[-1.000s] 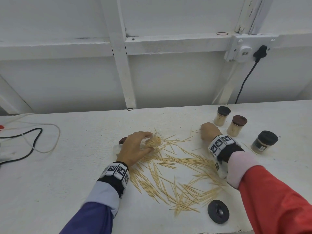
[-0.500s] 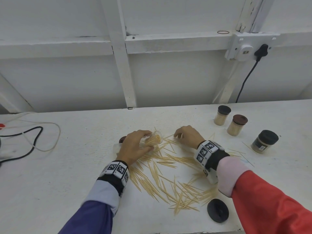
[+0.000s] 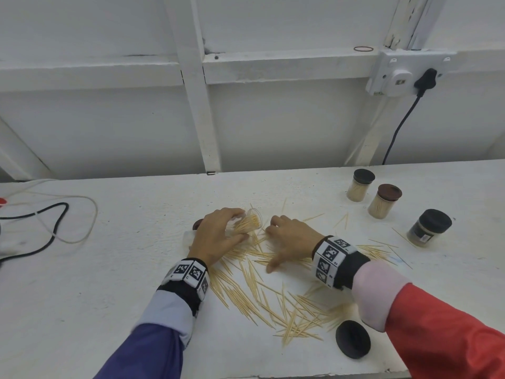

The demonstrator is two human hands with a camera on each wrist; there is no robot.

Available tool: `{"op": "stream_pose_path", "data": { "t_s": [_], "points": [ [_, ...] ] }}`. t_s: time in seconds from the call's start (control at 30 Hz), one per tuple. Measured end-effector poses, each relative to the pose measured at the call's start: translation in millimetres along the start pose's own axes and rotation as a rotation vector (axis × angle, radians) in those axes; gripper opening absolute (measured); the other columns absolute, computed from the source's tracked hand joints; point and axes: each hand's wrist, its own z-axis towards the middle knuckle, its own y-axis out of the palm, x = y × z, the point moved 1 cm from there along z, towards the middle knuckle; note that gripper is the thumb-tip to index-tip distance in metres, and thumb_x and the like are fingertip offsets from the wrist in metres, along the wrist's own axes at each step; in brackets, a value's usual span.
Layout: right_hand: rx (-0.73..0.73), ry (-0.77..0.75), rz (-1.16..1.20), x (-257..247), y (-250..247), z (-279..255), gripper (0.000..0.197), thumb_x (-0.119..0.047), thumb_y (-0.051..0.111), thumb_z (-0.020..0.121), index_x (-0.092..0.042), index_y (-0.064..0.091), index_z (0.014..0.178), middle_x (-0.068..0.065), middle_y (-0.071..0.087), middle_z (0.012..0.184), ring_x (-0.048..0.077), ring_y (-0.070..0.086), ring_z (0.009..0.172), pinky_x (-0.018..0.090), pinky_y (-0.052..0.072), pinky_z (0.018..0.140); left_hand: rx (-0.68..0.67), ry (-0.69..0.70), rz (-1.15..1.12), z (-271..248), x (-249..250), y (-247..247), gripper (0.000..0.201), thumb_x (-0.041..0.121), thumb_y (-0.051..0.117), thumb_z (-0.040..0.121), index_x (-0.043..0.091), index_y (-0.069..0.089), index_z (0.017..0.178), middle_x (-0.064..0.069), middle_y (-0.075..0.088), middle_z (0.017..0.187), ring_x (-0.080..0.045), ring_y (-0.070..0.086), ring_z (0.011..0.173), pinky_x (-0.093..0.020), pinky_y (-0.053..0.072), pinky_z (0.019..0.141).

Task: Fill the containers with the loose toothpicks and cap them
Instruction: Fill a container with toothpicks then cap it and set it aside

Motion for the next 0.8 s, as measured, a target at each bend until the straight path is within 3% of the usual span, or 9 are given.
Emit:
{"op": "stream_pose_path", "data": {
  "t_s": [0.17,0.23,0.33,0.43,0.47,0.53,0.63,0.7,0.8],
  "points": [
    [-0.009,-0.025,0.030,-5,2,-5,0.070,-0.064,0.070,0.072,-0.013,0.057,0.120,0.001,0.048,0.120,0.018,0.045,0.111,0.033,0.042,0.084,-0.003,-0.001,0.006,0,1,0,0.052,0.031,0.083,0.075,0.020,0.062,0.121,0.020,0.056,0.109,0.000,0.051,0.101,-0.023,0.035,0.088],
    [-0.013,-0.025,0.059,-8,3,-5,0.052,-0.053,0.072,0.075,-0.013,0.062,0.106,0.000,0.051,0.113,0.018,0.049,0.104,0.033,0.046,0.080,-0.003,-0.003,0.006,0,0,0,0.052,0.031,0.083,0.075,0.019,0.062,0.121,0.019,0.056,0.109,0.000,0.051,0.100,-0.023,0.035,0.088],
    [-0.006,-0.013,0.091,-13,3,-5,0.028,-0.038,0.073,0.078,-0.012,0.061,0.081,0.001,0.054,0.096,0.020,0.054,0.084,0.028,0.041,0.067,-0.004,0.000,0.002,0,-1,1,0.052,0.032,0.083,0.075,0.020,0.062,0.121,0.015,0.061,0.111,-0.003,0.054,0.101,-0.023,0.036,0.087],
    [0.006,-0.024,0.115,-16,-1,-9,0.018,-0.027,0.070,0.082,-0.010,0.069,0.085,0.003,0.060,0.086,0.020,0.056,0.076,0.030,0.043,0.065,-0.012,-0.004,0.002,-1,-2,1,0.051,0.032,0.083,0.075,0.021,0.062,0.121,0.012,0.064,0.112,-0.004,0.055,0.102,-0.023,0.036,0.087],
    [0.011,-0.031,0.105,-16,-3,-10,0.010,-0.022,0.067,0.083,-0.012,0.068,0.080,0.000,0.057,0.077,0.017,0.053,0.071,0.030,0.041,0.064,-0.015,-0.007,0.003,-1,-2,1,0.051,0.032,0.082,0.075,0.021,0.062,0.121,0.011,0.064,0.112,-0.004,0.055,0.102,-0.023,0.036,0.087],
    [0.031,-0.030,0.067,-17,-5,-11,0.016,-0.013,0.058,0.084,-0.017,0.059,0.069,-0.007,0.045,0.063,0.013,0.043,0.060,0.026,0.033,0.058,-0.016,-0.009,0.006,0,-2,1,0.051,0.032,0.082,0.075,0.020,0.062,0.121,0.011,0.064,0.113,-0.004,0.054,0.101,-0.023,0.036,0.087],
    [0.037,-0.026,0.011,-18,-4,-11,0.015,-0.008,0.054,0.082,-0.014,0.058,0.068,-0.002,0.043,0.065,0.021,0.046,0.065,0.027,0.029,0.054,-0.016,-0.006,0.008,0,-2,2,0.051,0.032,0.082,0.075,0.020,0.063,0.121,0.011,0.064,0.112,-0.002,0.053,0.101,-0.019,0.034,0.086],
    [0.032,-0.029,-0.019,-18,-1,-10,0.017,-0.007,0.052,0.081,-0.013,0.049,0.065,-0.002,0.036,0.063,0.025,0.045,0.067,0.027,0.024,0.050,-0.018,-0.004,0.009,0,-2,2,0.051,0.032,0.082,0.075,0.020,0.063,0.121,0.012,0.064,0.112,-0.001,0.053,0.101,-0.015,0.032,0.085],
    [0.025,-0.044,-0.047,-21,0,-11,0.006,-0.008,0.051,0.083,-0.006,0.056,0.080,0.001,0.042,0.075,0.025,0.047,0.073,0.030,0.029,0.056,-0.021,-0.001,-0.003,0,-2,2,0.051,0.030,0.083,0.075,0.019,0.063,0.120,0.011,0.065,0.112,-0.003,0.055,0.102,-0.014,0.032,0.086]
  ]
}}
